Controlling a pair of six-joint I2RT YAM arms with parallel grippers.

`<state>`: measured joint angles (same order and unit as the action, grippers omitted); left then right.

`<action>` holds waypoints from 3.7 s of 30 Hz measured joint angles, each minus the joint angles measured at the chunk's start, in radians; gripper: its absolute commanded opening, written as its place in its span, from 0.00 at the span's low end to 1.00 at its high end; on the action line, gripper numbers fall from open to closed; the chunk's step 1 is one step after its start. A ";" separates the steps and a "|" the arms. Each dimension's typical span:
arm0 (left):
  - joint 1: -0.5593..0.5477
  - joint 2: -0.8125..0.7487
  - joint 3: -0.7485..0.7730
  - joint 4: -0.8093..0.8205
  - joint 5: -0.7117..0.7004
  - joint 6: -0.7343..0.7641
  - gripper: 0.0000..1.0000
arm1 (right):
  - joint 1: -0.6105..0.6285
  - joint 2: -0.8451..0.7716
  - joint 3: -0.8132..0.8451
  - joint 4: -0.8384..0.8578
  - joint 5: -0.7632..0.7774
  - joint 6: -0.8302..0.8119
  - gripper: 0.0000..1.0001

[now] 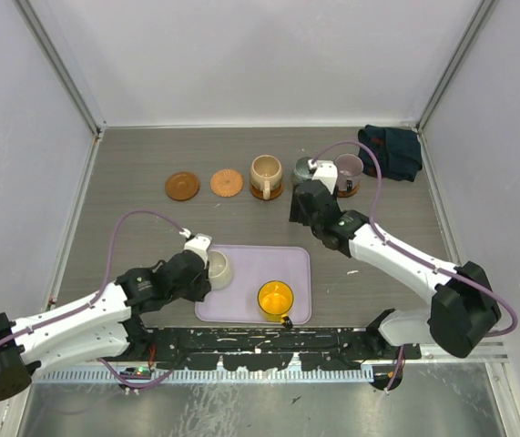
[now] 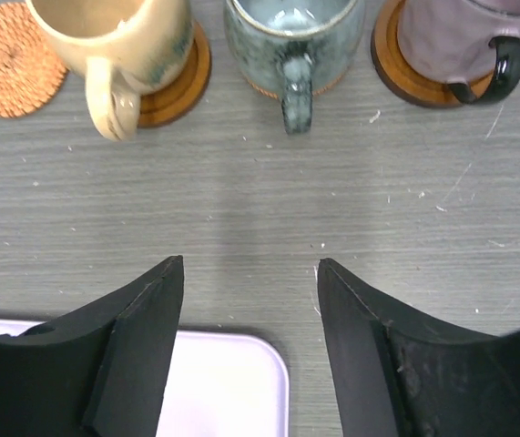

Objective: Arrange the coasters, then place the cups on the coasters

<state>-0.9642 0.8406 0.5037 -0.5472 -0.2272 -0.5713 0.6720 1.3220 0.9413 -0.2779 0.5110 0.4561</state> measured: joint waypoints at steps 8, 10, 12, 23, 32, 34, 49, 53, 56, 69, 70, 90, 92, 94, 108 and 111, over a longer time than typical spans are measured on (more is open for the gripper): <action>-0.003 0.048 0.087 0.010 -0.123 0.097 0.00 | 0.000 -0.048 -0.144 0.012 -0.005 0.014 0.55; -0.003 0.074 0.116 0.045 -0.167 0.128 0.00 | 0.000 -0.048 -0.168 0.022 -0.015 0.017 0.53; -0.003 0.108 0.138 0.084 -0.203 0.157 0.00 | 0.000 -0.048 -0.183 0.032 -0.026 0.019 0.52; 0.252 0.458 0.290 0.311 -0.183 0.274 0.00 | 0.000 0.003 -0.200 0.116 -0.079 0.016 0.49; 0.378 0.755 0.589 0.345 -0.151 0.292 0.00 | 0.000 0.044 -0.199 0.136 -0.087 -0.005 0.49; 0.391 0.820 0.672 0.352 -0.139 0.288 0.00 | 0.000 0.046 -0.197 0.137 -0.089 -0.010 0.48; 0.436 1.093 1.019 0.170 -0.122 0.237 0.00 | 0.000 0.048 -0.167 0.136 -0.095 -0.036 0.48; 0.437 1.097 1.030 0.130 -0.116 0.217 0.00 | 0.000 0.063 -0.158 0.136 -0.101 -0.039 0.48; 0.439 1.100 1.030 0.108 -0.109 0.207 0.00 | 0.000 0.076 -0.156 0.134 -0.111 -0.040 0.48; 0.462 1.114 1.023 0.110 -0.102 0.163 0.00 | 0.000 0.079 -0.153 0.135 -0.125 -0.039 0.48; 0.462 1.114 1.019 0.120 -0.100 0.160 0.00 | 0.000 0.079 -0.153 0.135 -0.126 -0.039 0.48; 0.462 1.114 0.935 0.241 -0.081 0.140 0.00 | 0.000 0.080 -0.153 0.135 -0.148 -0.034 0.47; 0.462 1.114 0.931 0.249 -0.081 0.140 0.00 | 0.000 0.080 -0.153 0.135 -0.153 -0.034 0.47; 0.462 1.114 0.926 0.262 -0.082 0.140 0.00 | 0.000 0.082 -0.153 0.137 -0.158 -0.032 0.47; 0.462 1.096 0.859 0.368 -0.084 0.142 0.00 | 0.000 0.110 -0.153 0.150 -0.185 -0.016 0.45; 0.462 1.087 0.839 0.388 -0.084 0.142 0.00 | 0.000 0.115 -0.153 0.151 -0.190 -0.014 0.45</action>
<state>-0.5018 1.9278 1.3430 -0.1589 -0.3107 -0.4297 0.6720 1.4372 0.7887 -0.1272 0.3210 0.4423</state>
